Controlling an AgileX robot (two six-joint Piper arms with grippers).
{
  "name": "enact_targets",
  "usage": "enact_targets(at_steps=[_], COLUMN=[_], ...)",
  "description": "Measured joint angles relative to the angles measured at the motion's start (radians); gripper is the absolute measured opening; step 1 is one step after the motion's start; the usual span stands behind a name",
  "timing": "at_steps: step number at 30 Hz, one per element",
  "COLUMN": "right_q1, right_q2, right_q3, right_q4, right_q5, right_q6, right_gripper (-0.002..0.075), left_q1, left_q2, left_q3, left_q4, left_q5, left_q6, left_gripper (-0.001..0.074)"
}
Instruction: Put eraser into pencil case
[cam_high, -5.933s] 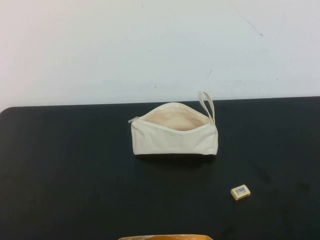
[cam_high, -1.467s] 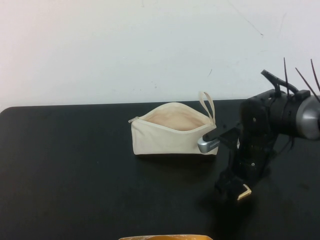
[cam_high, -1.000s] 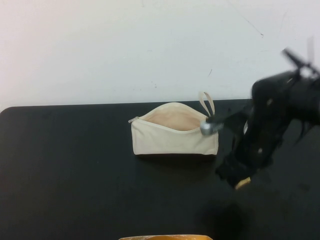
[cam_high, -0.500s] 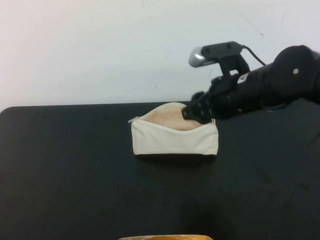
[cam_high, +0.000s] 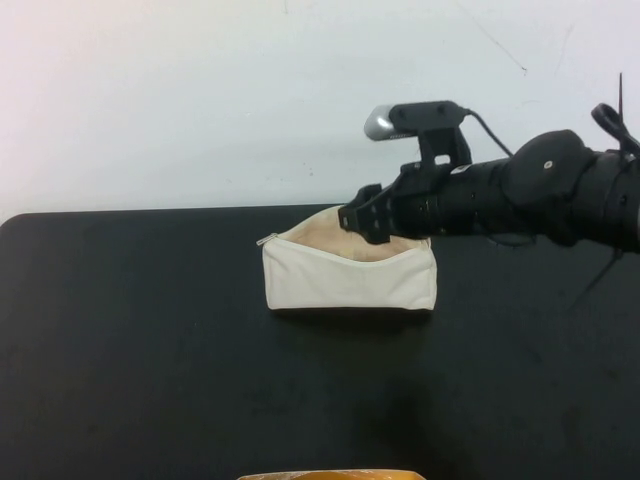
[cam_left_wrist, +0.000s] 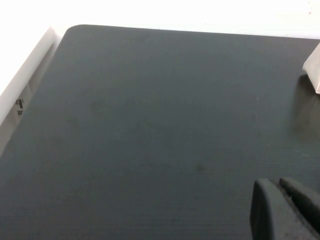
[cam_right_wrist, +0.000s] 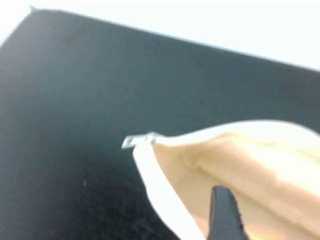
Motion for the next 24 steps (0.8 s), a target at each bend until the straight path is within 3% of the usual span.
enact_targets(at_steps=[4, 6, 11, 14, 24], right_q1=[-0.002, -0.004, -0.021, -0.025, -0.025], right_q2=[-0.009, -0.026, -0.151, -0.279, -0.783], right_q3=[0.0, 0.0, 0.004, 0.039, 0.372], right_q4=[0.027, 0.03, 0.038, 0.039, 0.041], right_q5=[-0.026, -0.015, 0.08, 0.091, 0.091], right_q6=[-0.004, -0.004, -0.004, -0.03, -0.195], right_gripper=[0.0393, 0.036, 0.0116, 0.0034, -0.0001], left_q1=[0.0, 0.0, 0.0, 0.0, 0.0], left_q2=[0.0, 0.0, 0.0, 0.0, 0.0], left_q3=[0.0, 0.0, 0.0, 0.0, 0.0], left_q4=[0.0, 0.0, 0.0, 0.0, 0.0], left_q5=[0.0, 0.0, 0.0, 0.0, 0.0], left_q6=[0.0, 0.0, 0.0, 0.0, 0.0], left_gripper=[-0.0003, -0.0003, -0.0003, -0.0003, -0.0003])
